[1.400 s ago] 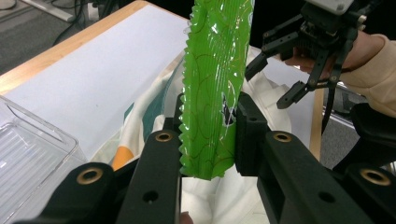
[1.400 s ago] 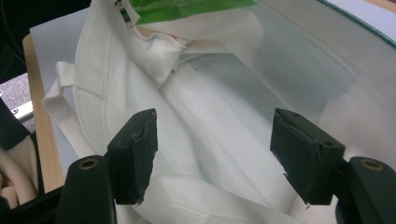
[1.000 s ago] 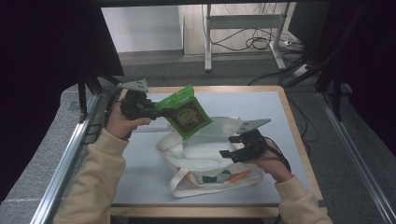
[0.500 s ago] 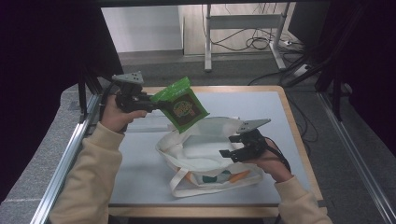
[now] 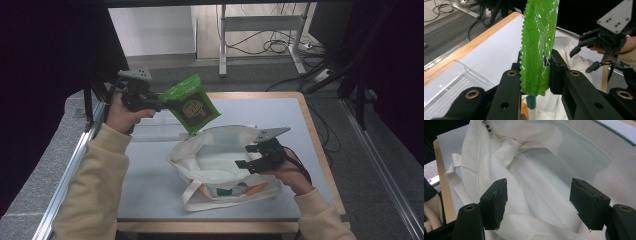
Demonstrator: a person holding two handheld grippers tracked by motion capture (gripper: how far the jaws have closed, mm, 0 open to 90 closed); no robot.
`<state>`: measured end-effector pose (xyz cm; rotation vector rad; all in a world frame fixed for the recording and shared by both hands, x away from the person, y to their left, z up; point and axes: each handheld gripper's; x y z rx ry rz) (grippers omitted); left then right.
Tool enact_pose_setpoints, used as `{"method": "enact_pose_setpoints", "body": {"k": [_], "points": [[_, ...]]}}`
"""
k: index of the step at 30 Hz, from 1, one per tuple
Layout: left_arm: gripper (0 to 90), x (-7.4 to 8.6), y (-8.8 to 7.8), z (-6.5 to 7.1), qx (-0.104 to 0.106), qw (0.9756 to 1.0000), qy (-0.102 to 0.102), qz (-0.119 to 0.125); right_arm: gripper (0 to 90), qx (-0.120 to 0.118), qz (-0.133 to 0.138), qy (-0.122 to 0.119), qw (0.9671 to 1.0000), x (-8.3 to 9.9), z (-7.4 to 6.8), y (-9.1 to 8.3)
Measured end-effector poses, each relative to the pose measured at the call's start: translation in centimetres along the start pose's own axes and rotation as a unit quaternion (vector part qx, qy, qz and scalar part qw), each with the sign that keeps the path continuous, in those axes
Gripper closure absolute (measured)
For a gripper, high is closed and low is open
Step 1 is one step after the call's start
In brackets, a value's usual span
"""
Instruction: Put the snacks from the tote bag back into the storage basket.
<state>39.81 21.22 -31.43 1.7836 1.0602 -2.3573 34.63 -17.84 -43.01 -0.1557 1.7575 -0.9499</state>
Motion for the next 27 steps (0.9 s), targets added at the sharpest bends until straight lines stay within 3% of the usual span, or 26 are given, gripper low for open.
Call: {"method": "enact_pose_setpoints", "body": {"k": [27], "points": [[75.3, -0.5, -0.4, -3.9, -0.028, 0.9993, -0.025, -0.005, 30.1, 0.002, -0.010, -0.001, 0.9999, 0.1, 0.1, 0.5]]}}
Point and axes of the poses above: each handheld gripper's, and its own axes: y roughly forward along the jaws, x roughly out of its underside, z roughly to its right, and after that the axes turned 2 degrees about y, right-handed
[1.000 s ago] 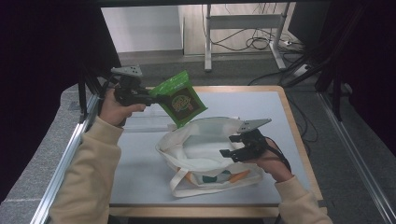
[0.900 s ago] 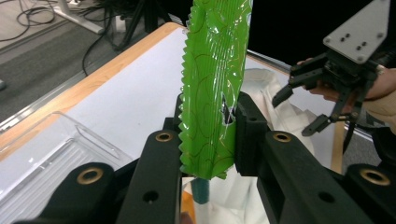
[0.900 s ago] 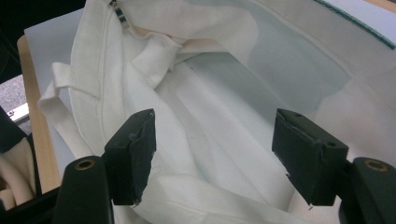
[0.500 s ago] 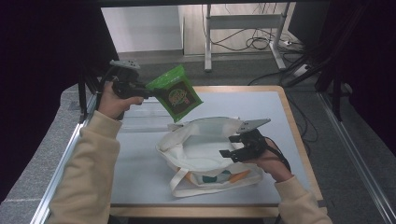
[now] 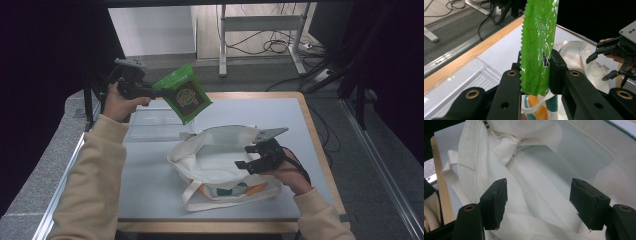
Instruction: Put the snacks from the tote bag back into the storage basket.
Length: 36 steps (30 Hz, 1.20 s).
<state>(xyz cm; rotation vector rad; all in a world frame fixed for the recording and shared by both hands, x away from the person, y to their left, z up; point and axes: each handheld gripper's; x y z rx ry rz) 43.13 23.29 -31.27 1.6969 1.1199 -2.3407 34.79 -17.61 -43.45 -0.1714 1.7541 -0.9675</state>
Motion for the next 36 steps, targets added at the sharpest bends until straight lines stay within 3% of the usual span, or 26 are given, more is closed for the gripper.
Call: {"method": "enact_pose_setpoints", "body": {"k": [5, 12, 25, 36], "points": [[75.3, 0.3, -0.1, -0.8, 0.004, 0.9999, -0.009, 0.012, 30.2, 0.001, -0.002, -0.001, 1.0000, 0.0, -0.1, 0.1], [75.3, 0.5, 0.3, -1.7, -0.006, 0.9999, -0.009, 0.006, 30.1, 0.001, -0.002, -0.005, 1.0000, 0.1, -0.1, 0.3], [75.4, 0.9, 1.2, -5.2, -0.017, 0.9994, -0.030, 0.000, 30.1, 0.003, -0.001, 0.001, 1.0000, 0.1, 0.0, 0.2], [75.5, 1.6, 2.4, -7.2, -0.030, 0.9988, -0.036, -0.015, 30.0, 0.004, -0.002, 0.000, 1.0000, 0.1, 0.0, 0.4]]}}
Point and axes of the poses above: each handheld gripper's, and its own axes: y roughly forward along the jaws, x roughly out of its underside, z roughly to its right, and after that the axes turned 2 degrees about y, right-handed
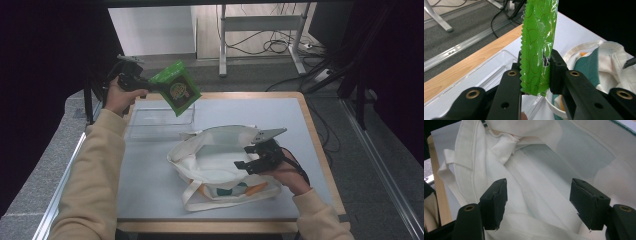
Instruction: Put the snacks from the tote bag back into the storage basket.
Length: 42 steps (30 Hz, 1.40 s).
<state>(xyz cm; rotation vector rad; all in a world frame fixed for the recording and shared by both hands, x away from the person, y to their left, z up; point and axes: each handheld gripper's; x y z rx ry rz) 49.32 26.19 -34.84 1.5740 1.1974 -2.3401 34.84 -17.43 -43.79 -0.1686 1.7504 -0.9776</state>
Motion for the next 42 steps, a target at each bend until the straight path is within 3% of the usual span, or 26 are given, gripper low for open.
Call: {"method": "enact_pose_setpoints", "body": {"k": [4, 11, 17, 24, 30, 35, 42], "points": [[75.5, -0.2, 0.5, -0.7, -0.011, 0.9998, 0.007, -0.013, 30.0, 0.001, 0.000, 0.002, 1.0000, 0.1, 0.0, 0.0], [75.5, -0.6, 1.3, -1.5, -0.011, 0.9999, 0.003, -0.007, 30.0, 0.002, -0.001, 0.005, 1.0000, 0.2, 0.2, -0.1], [75.5, -0.2, 2.2, -2.4, -0.016, 0.9997, -0.001, -0.017, 30.0, 0.003, -0.001, 0.007, 1.0000, 0.3, 0.3, -0.1], [75.5, 0.0, 2.4, -3.5, -0.026, 0.9995, 0.005, -0.014, 29.9, 0.004, -0.002, 0.010, 0.9999, 0.4, 0.3, -0.1], [75.5, -0.2, 2.6, -4.3, -0.036, 0.9987, 0.016, -0.033, 29.9, 0.004, -0.007, 0.011, 0.9999, 0.6, 0.3, 0.1], [75.5, 0.5, 3.4, -5.5, -0.039, 0.9983, 0.003, -0.043, 29.8, 0.006, -0.009, 0.012, 0.9999, 0.7, 0.4, 0.2], [75.5, 1.6, 4.4, -6.4, -0.043, 0.9976, 0.000, -0.054, 29.8, 0.009, -0.015, 0.015, 0.9997, 1.0, 0.7, 0.4]]}}
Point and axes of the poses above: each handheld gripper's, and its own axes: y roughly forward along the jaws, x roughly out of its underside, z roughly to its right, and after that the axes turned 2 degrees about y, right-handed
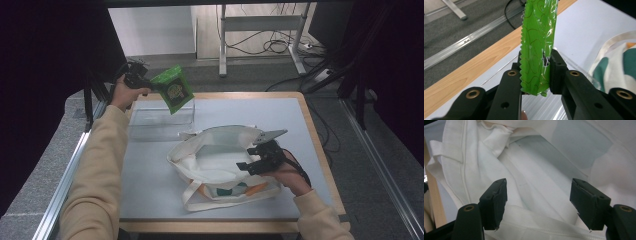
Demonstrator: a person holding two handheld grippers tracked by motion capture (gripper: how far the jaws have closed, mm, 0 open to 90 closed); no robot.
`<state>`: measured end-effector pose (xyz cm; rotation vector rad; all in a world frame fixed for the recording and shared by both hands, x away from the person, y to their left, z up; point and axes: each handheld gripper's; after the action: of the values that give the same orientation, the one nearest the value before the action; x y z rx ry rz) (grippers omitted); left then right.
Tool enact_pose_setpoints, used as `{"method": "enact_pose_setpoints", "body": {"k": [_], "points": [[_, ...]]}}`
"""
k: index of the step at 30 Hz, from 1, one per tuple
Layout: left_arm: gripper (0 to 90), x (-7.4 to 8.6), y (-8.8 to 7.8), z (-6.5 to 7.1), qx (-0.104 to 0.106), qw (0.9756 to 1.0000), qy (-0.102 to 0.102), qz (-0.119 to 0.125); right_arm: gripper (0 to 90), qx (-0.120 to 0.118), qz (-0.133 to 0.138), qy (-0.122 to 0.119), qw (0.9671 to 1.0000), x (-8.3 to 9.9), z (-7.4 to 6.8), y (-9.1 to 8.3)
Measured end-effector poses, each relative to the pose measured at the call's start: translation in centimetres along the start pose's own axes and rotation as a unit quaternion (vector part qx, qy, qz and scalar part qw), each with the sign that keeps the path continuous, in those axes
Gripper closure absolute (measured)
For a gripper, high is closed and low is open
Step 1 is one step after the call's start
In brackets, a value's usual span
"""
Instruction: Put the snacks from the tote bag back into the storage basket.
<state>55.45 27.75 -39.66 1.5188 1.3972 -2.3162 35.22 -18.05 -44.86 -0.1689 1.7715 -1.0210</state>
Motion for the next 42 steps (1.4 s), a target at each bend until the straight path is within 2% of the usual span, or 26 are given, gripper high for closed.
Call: {"method": "enact_pose_setpoints", "body": {"k": [3, 5, 8, 11, 25, 32, 42], "points": [[75.6, 0.4, 0.1, -0.5, 0.000, 0.9999, -0.009, 0.006, 29.8, 0.000, -0.001, 0.000, 1.0000, 0.0, 0.0, 0.1], [75.5, 0.6, 0.0, -0.6, -0.008, 0.9999, -0.008, 0.000, 29.7, 0.000, -0.002, -0.001, 1.0000, 0.0, 0.0, 0.1], [75.6, 0.8, -0.4, -0.6, -0.006, 1.0000, -0.008, 0.001, 29.7, 0.000, -0.002, -0.001, 1.0000, 0.1, 0.0, 0.1], [75.6, 1.0, -0.3, -0.6, -0.010, 0.9999, -0.004, -0.008, 29.6, -0.001, -0.004, -0.001, 1.0000, 0.1, 0.0, 0.2], [75.5, 1.2, 2.5, 0.0, -0.008, 0.9992, 0.001, -0.039, 29.5, -0.003, -0.012, -0.003, 0.9999, 0.2, -0.1, 0.6], [75.2, 1.3, 4.0, 0.2, -0.021, 0.9982, 0.001, -0.057, 29.3, -0.004, -0.013, -0.003, 0.9999, 0.2, -0.1, 0.7], [74.2, 1.3, 4.6, -0.3, -0.028, 0.9988, -0.004, -0.041, 29.1, -0.005, -0.017, -0.001, 0.9998, 0.3, -0.1, 0.9]]}}
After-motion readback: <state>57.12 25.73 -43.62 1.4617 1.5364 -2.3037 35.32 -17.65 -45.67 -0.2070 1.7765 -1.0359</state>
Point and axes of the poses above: each handheld gripper's, and its own axes: y roughly forward along the jaws, x roughly out of its underside, z roughly to its right, and after that the axes turned 2 degrees about y, right-handed
